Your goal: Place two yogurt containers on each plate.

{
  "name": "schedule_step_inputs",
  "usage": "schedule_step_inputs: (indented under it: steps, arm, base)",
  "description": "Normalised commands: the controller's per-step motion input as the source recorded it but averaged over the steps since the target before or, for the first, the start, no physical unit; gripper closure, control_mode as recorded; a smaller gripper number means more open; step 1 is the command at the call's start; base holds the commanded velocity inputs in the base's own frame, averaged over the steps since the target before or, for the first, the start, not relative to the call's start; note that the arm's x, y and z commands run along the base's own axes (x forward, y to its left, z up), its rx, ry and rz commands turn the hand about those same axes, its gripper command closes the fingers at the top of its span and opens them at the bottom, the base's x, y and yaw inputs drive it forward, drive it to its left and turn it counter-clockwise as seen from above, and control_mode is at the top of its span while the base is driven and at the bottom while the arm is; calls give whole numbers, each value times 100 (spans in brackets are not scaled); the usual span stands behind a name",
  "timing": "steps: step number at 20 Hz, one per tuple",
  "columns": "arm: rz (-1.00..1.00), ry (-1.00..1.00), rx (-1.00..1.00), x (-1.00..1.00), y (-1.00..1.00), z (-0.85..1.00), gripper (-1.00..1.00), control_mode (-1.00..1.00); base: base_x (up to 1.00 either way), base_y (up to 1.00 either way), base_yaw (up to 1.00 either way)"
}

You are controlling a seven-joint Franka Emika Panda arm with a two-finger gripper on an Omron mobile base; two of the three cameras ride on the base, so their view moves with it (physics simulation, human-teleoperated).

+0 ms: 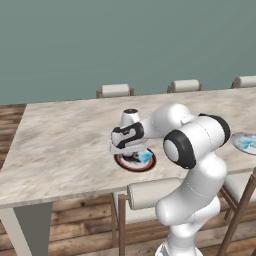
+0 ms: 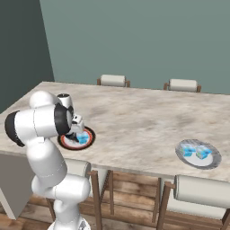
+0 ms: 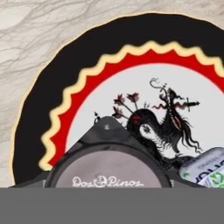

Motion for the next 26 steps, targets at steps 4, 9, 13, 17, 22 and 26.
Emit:
schedule_step_inputs:
  steps: [4, 9, 13, 17, 22, 26]
  arm:
    - [0, 0, 0, 0, -11, -17, 100, -100]
    - [0, 0, 0, 0, 2, -1, 100, -100]
    - [0, 0, 0, 0, 13, 0, 100, -100]
    - [0, 0, 0, 0, 6, 0, -100, -100]
    - [0, 0, 0, 0, 0, 0, -100, -100]
    - [0, 0, 0, 0, -2, 0, -100, -100]
  base:
    - [0, 0, 0]
    - [0, 0, 0]
    - [0, 0, 0]
    - [0, 0, 0]
    - [0, 0, 0]
    - [0, 0, 0]
